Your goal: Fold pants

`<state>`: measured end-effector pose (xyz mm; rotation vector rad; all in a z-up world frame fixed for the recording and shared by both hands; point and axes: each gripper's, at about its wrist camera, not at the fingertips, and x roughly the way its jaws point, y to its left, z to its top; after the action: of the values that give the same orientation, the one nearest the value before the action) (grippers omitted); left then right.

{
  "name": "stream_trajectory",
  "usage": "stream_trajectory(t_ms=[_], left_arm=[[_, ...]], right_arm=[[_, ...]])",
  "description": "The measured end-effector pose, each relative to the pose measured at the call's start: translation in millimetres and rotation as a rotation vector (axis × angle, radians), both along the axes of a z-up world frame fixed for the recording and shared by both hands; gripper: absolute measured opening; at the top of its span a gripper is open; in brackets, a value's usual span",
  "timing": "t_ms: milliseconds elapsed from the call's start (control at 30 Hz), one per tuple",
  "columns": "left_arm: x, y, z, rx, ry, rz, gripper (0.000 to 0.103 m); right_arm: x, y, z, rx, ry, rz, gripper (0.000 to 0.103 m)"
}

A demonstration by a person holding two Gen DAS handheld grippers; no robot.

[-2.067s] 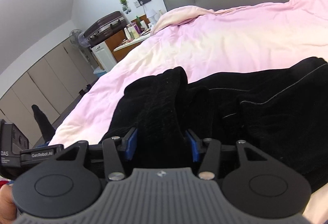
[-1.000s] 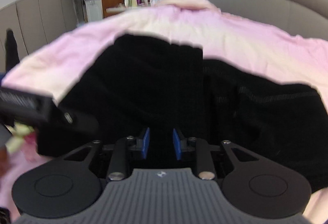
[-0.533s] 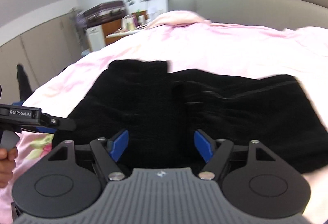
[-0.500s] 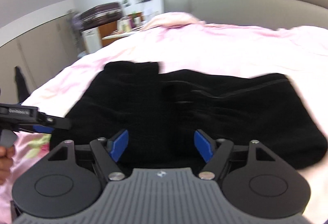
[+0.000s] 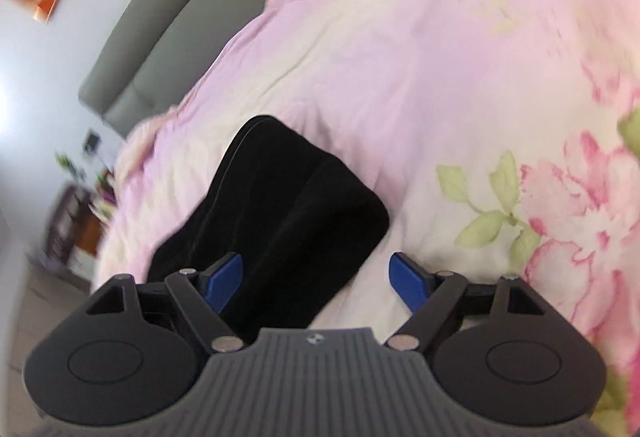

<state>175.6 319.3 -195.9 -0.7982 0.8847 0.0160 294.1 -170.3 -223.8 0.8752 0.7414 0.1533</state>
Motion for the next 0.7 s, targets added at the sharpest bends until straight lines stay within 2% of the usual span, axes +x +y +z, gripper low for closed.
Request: stream_trajectory(t_ms=[100,167,233,367,400,467,567,633,700], left_arm=[[7,-6,-4,0.007,0.013,0.004,0.103],[14,-13,-4,0.020,0.021,0.005,0.103],[19,-18,-4,0.028,0.026,0.011,0.103],[23,-17,-7,0.007,0.037,0.040,0.103],[24,-17,-7,0.004,0.042,0.041,0.103],[24,-17,-6,0.004,0.047,0.034,0.103],[22,-16,-6,0.005,0.040,0.019,0.103],[21,-16,-7,0.004,0.035,0.021,0.103],[21,-17,-7,0.009,0.031,0.027,0.103]], right_arm=[[12,-9,-8,0.105,0.006,-0.048,0.081],[22,-8,-10,0.109,0.004,-0.066,0.083],[33,-3,-11,0.074,0.027,-0.075,0.084],[51,12,-12,-0.002,0.034,-0.048,0.097],[54,16,-10,-0.040,0.034,-0.043,0.096],[56,24,0,-0.123,0.037,-0.048,0.088],[54,24,17,-0.230,-0.039,-0.034,0.086],[64,20,20,-0.332,-0.014,0.004,0.086],[81,14,7,-0.275,0.055,0.137,0.087]])
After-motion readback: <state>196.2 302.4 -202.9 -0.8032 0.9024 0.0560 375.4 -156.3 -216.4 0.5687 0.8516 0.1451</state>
